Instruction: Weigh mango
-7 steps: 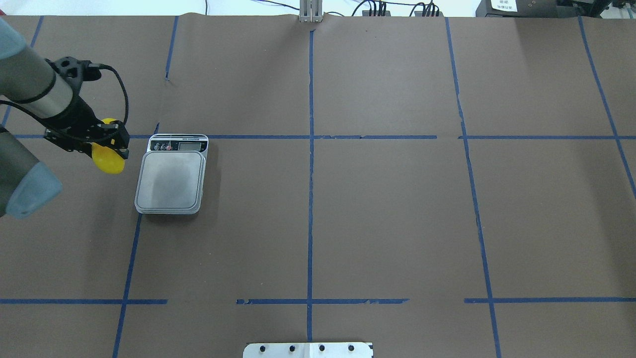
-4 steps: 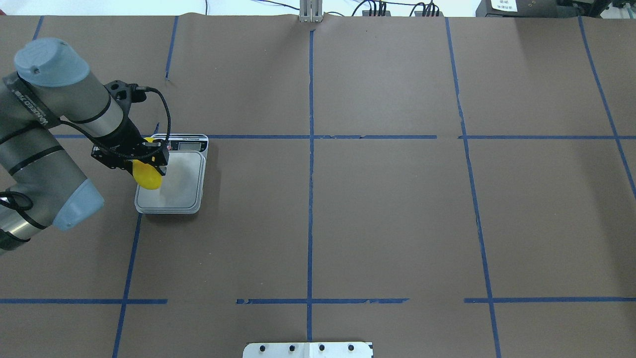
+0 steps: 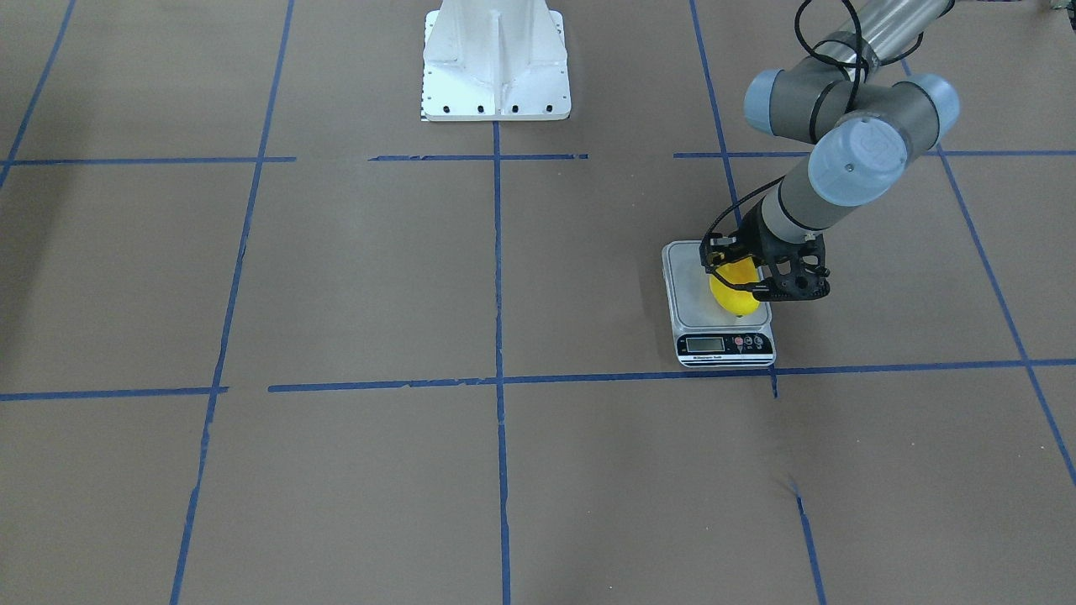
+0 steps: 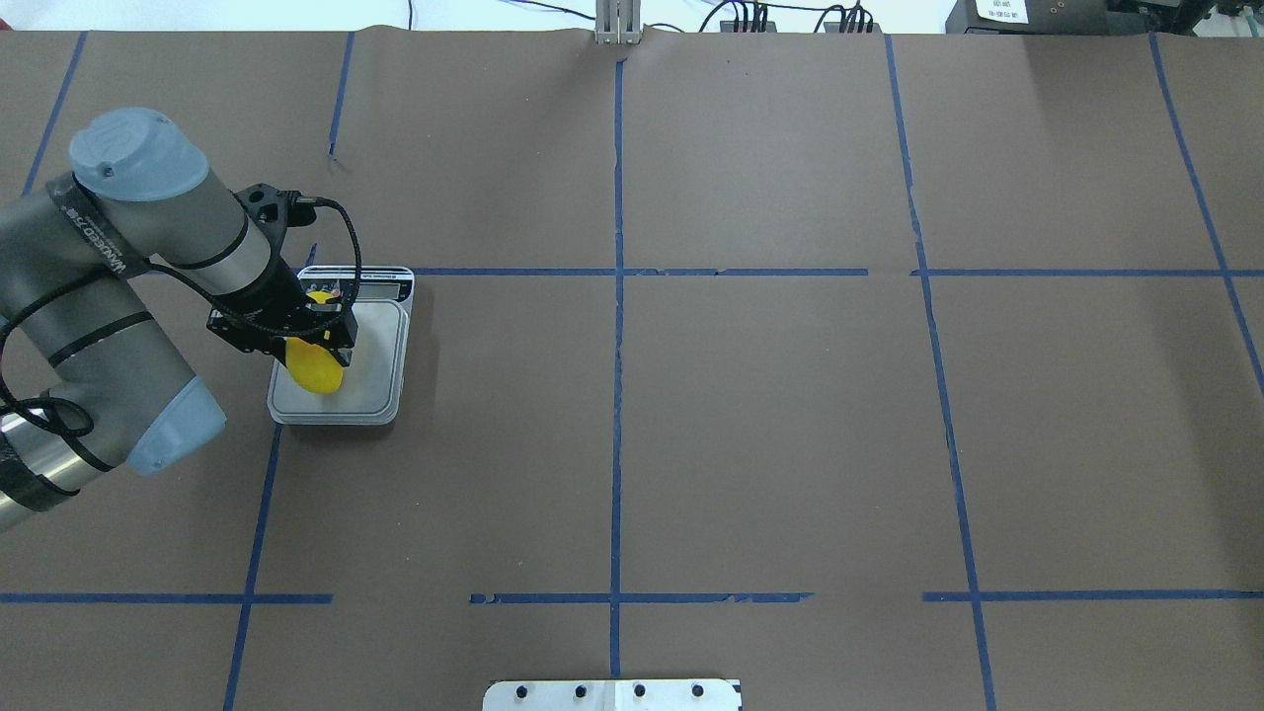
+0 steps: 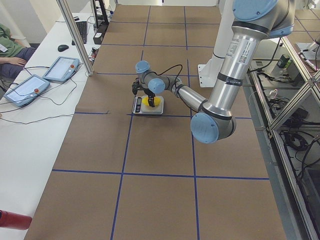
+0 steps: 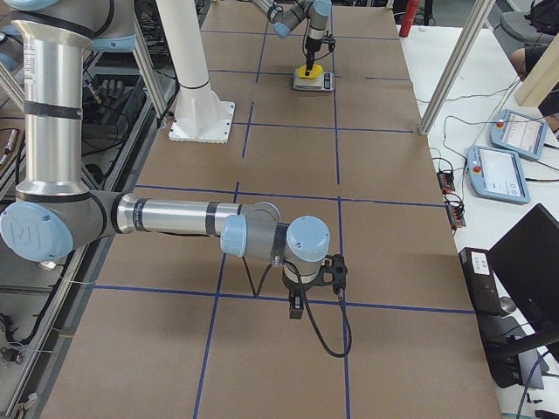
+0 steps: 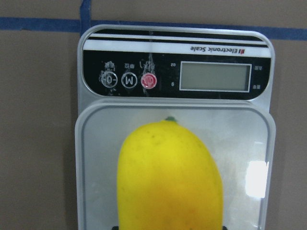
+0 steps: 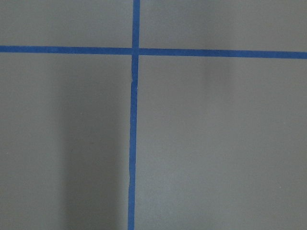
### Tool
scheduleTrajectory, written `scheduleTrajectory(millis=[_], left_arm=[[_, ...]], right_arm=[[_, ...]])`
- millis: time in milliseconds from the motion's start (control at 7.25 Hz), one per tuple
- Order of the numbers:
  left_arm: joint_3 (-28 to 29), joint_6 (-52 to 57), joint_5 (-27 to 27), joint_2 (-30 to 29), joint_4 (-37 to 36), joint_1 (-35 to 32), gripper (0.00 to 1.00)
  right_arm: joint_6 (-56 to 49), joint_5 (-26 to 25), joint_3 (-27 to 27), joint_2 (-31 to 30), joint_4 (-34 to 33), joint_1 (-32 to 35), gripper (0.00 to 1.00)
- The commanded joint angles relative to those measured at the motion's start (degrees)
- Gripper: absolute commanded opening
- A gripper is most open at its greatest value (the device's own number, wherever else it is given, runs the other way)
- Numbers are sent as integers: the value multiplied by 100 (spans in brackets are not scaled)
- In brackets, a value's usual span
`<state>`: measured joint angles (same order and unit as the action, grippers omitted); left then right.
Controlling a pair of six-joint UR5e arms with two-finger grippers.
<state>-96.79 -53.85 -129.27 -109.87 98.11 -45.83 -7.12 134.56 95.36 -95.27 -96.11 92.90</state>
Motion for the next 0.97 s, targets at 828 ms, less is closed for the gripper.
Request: scheduleTrajectory(millis=[828], left_arm=[[-316, 5008, -63, 1042, -1787, -3514, 100]], right_arm=[[0, 0, 0, 0, -4, 0, 100]])
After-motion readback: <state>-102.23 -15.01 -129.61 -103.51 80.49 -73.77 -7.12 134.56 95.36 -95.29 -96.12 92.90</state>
